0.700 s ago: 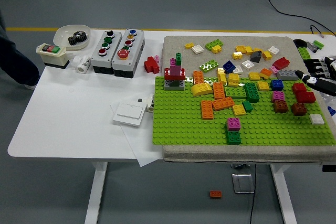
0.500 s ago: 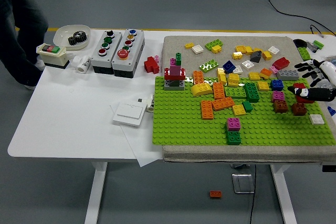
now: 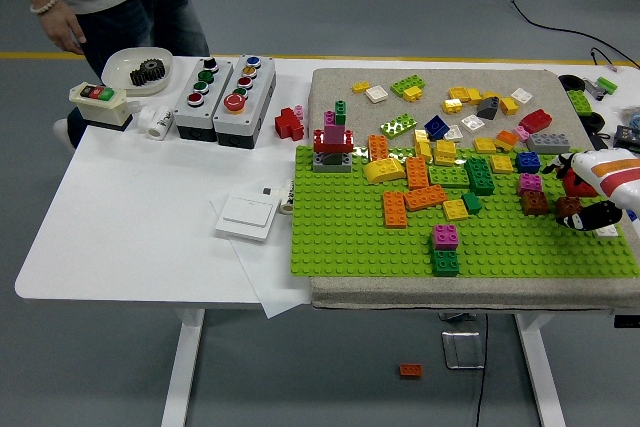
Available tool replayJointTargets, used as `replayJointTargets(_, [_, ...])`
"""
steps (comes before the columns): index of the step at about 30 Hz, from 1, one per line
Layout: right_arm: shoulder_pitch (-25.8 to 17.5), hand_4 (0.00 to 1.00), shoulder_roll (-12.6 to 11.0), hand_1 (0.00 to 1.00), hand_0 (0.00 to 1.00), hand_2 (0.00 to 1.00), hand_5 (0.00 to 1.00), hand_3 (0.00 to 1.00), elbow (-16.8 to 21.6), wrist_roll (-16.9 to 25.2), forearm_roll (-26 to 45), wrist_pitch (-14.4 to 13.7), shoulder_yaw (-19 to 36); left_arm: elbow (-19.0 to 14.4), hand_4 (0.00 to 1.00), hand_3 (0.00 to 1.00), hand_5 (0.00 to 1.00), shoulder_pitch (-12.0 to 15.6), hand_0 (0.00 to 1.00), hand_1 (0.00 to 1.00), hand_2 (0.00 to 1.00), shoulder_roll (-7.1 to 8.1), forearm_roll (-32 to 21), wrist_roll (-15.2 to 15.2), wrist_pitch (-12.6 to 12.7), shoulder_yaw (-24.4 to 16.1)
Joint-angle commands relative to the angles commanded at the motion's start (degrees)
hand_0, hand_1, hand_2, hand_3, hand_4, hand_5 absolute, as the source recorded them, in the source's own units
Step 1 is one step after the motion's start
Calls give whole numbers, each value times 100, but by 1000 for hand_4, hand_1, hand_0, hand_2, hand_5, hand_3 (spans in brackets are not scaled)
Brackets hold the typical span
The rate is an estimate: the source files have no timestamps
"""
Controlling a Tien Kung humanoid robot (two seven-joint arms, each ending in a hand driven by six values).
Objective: Pick up the brick,pile it on top of brick,press brick,pick up the brick,pile it on top of brick,press brick
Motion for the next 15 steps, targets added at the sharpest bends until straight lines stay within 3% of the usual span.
replayJointTargets(2, [32,938,-19,480,325,594,202,731,-22,-1,0,1,-38,0,715,620,683,-1,821,797,808,0,13,3,-2,-6])
replayJointTargets(3, [64,904,-23,442,323,538,189,725,-46,-2,0,0,-83,-1,715,620,684,0,821,797,807,3,-14,-4,2,8])
replayJointTargets(15, [243,869,-16,394,324,479,211,670,-351,-32,0,-23,-320,-2,713,620,682,-26,819,797,805,5,-197,-60,39,111])
